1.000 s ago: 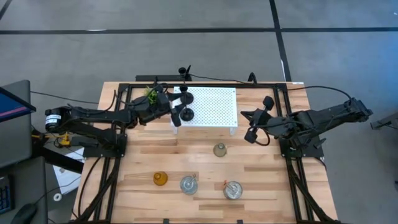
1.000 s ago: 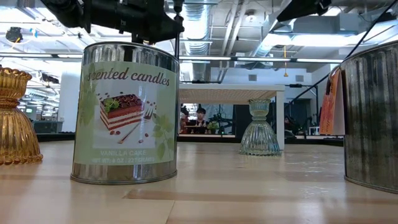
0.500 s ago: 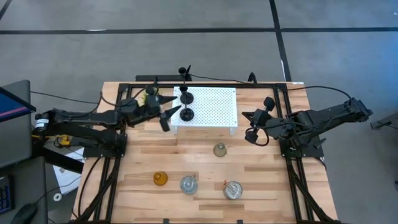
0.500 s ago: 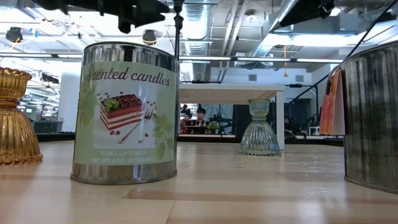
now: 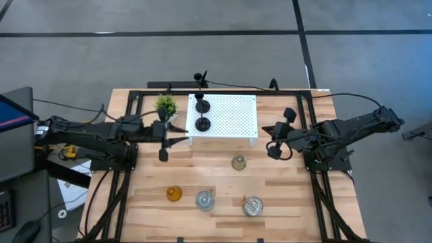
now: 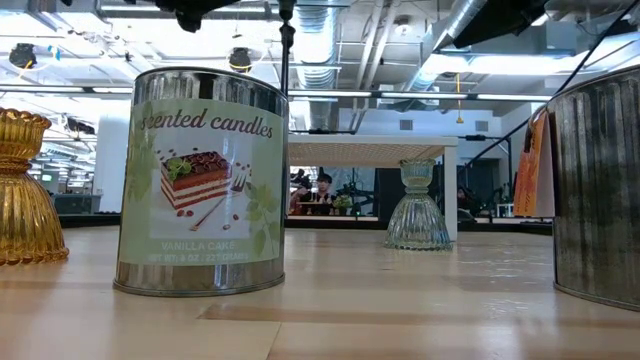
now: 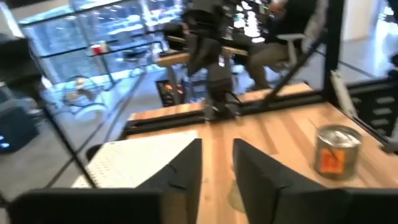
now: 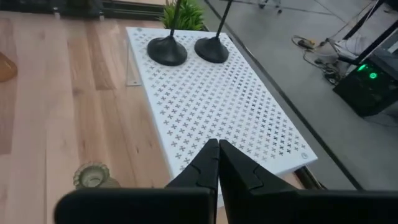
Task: Pick & Place candle stick holders
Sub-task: Put the right silver scented candle can on the shelf
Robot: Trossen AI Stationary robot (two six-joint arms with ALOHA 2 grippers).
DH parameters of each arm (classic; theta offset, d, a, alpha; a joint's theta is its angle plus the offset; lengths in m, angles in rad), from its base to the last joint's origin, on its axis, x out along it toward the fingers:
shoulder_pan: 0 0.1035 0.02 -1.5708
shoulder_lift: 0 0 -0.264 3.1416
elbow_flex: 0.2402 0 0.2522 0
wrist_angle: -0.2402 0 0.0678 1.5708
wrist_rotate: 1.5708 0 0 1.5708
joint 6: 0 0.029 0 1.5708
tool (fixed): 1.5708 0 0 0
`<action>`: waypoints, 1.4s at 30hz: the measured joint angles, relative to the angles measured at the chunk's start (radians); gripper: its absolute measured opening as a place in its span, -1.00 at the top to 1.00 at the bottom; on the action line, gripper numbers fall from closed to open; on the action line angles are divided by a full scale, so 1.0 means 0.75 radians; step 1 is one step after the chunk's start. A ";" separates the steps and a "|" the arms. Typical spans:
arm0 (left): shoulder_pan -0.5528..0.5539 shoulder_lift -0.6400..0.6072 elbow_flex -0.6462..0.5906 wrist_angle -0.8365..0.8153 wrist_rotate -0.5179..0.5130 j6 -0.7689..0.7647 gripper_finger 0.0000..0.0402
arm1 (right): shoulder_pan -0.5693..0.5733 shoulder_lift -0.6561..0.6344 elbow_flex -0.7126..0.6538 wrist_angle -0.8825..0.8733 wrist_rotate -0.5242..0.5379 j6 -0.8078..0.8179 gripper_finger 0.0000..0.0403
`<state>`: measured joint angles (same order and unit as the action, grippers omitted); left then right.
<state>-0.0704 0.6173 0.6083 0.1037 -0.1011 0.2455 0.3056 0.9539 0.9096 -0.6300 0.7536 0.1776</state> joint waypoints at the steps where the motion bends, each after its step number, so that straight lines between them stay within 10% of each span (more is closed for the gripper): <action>1: -0.005 0.006 0.000 -0.010 0.001 0.001 0.64 | 0.006 0.000 -0.002 0.005 0.001 0.000 1.00; 8: -0.012 0.047 -0.001 -0.050 0.002 -0.004 0.97 | 0.081 0.002 -0.150 0.176 0.002 0.016 1.00; 32: -0.078 0.420 -0.001 -0.040 0.291 0.107 0.98 | 0.353 0.002 -0.393 0.483 0.003 0.178 1.00; 42: -0.099 0.322 0.000 -0.131 0.317 0.191 0.98 | 0.414 0.002 -0.393 0.500 0.049 0.219 1.00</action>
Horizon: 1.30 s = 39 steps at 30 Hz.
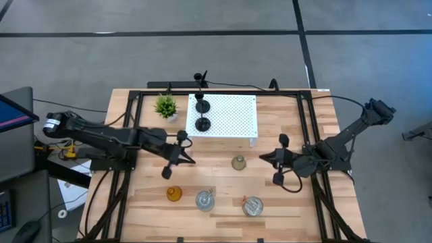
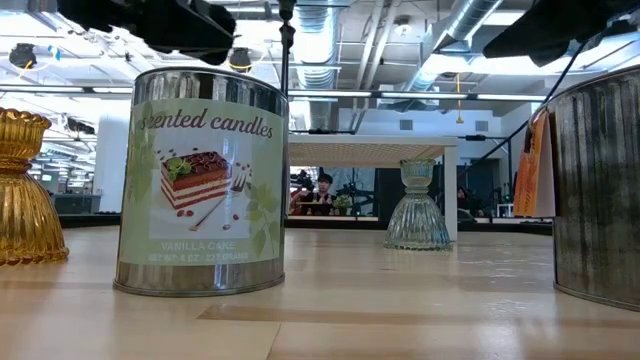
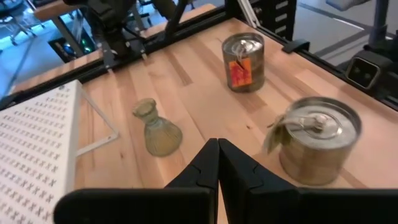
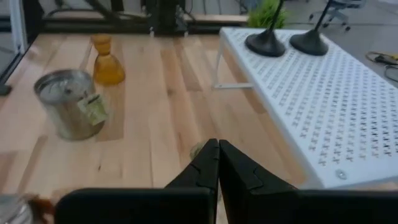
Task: Pick & Place candle stick holders
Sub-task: Put the right silver scented candle can on the shelf
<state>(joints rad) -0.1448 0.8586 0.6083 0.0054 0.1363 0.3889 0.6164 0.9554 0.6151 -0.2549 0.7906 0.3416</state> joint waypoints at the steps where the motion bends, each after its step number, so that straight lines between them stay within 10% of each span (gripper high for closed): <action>1: 0.000 -0.017 0.000 -0.023 0.000 0.000 0.98 | 0.000 0.000 0.000 0.007 0.010 0.000 1.00; 24: 0.000 -0.338 -0.394 0.156 0.121 -0.047 0.97 | -0.001 0.219 0.001 0.224 0.060 0.095 1.00; 39: 0.000 -0.336 -0.393 0.182 0.120 -0.124 0.96 | 0.063 0.312 0.001 0.294 -0.382 0.462 1.00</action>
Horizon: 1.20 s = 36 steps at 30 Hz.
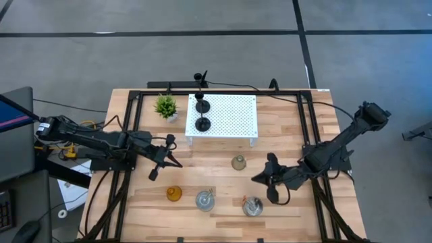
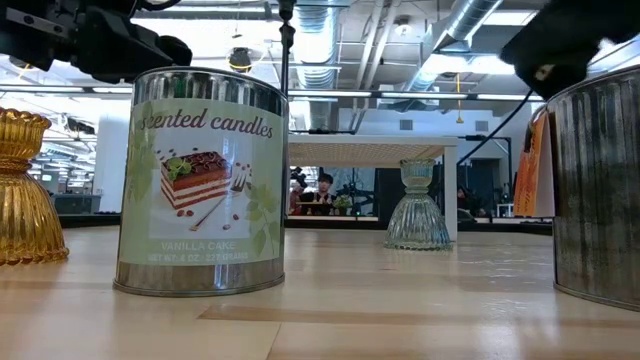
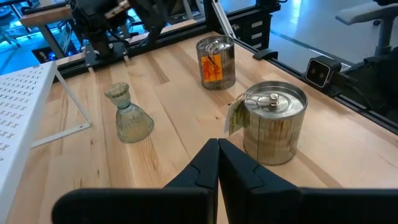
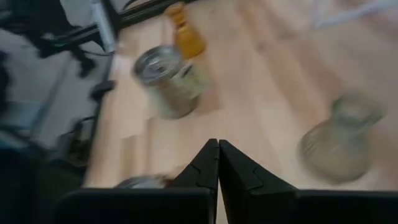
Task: Pick & Place candle stick holders
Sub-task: Put the right silver scented candle can on the shelf
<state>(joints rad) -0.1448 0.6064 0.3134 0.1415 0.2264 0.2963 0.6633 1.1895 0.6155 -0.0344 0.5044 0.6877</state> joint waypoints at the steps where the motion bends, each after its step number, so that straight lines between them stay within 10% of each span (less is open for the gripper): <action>1: 0.000 0.000 0.000 0.002 0.000 -0.012 0.96 | 0.011 -0.007 0.000 -0.015 -0.034 0.053 1.00; 16: 0.000 0.000 0.002 0.035 0.000 -0.094 0.96 | 0.268 0.101 0.000 -0.092 -0.257 0.897 1.00; 36: 0.000 0.005 0.002 0.084 0.045 -0.168 0.96 | 0.319 0.577 0.076 0.432 -0.256 1.006 1.00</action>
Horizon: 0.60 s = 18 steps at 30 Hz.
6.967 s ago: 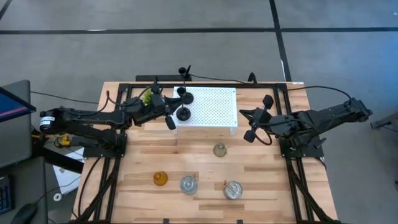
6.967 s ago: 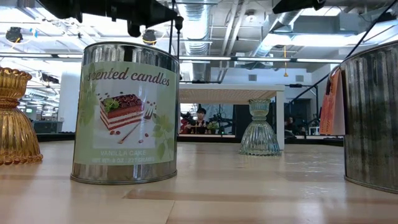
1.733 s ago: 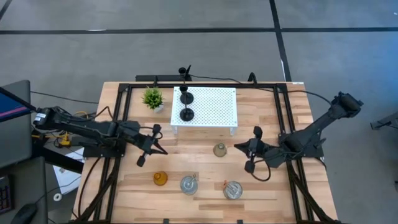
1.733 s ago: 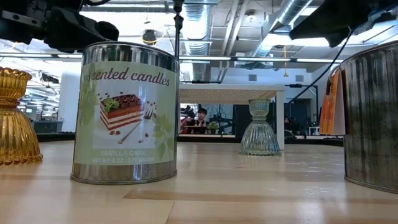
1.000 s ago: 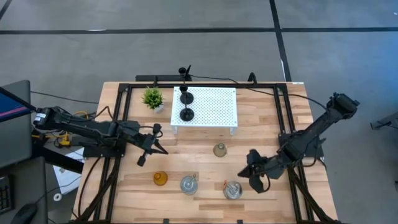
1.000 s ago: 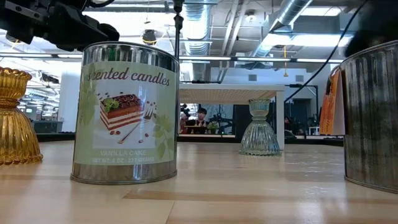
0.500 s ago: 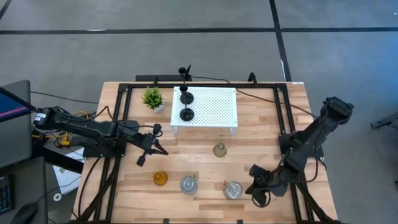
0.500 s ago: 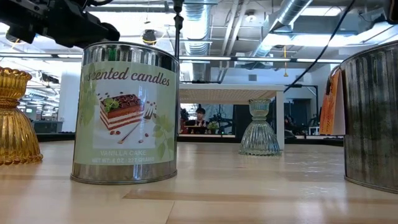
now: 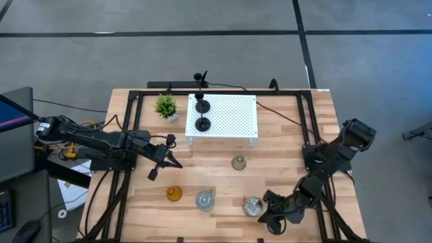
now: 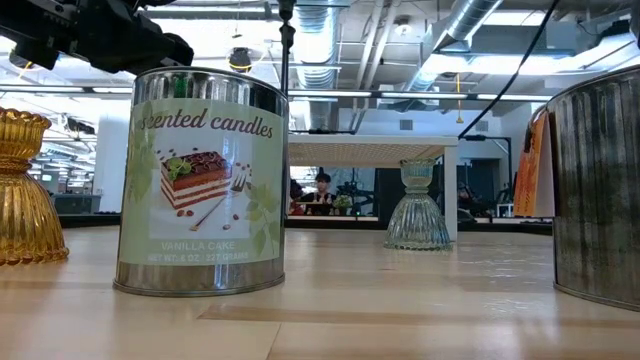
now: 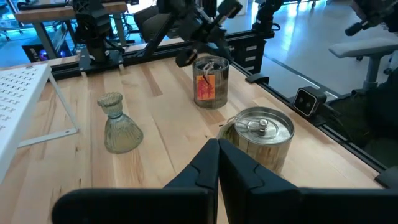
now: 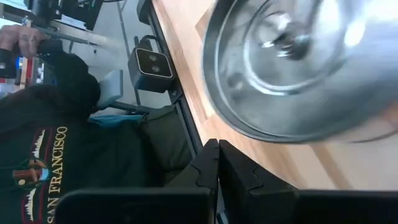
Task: Pick & Place candle stick holders
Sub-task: Put the right silver scented candle can on the shelf
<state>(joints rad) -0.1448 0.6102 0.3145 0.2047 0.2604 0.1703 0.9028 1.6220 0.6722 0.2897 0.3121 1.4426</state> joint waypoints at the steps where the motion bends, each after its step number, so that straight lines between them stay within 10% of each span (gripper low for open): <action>1: 0.000 0.000 0.000 0.001 -0.001 0.000 0.96 | 0.000 0.023 0.016 0.004 -0.002 0.006 1.00; 18: 0.000 0.000 0.000 0.018 -0.001 0.000 0.96 | -0.019 0.325 0.208 -0.004 0.221 0.055 1.00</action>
<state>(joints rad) -0.1448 0.6102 0.3145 0.2184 0.2596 0.1703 0.8885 1.8656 0.8280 0.2863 0.4778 1.4837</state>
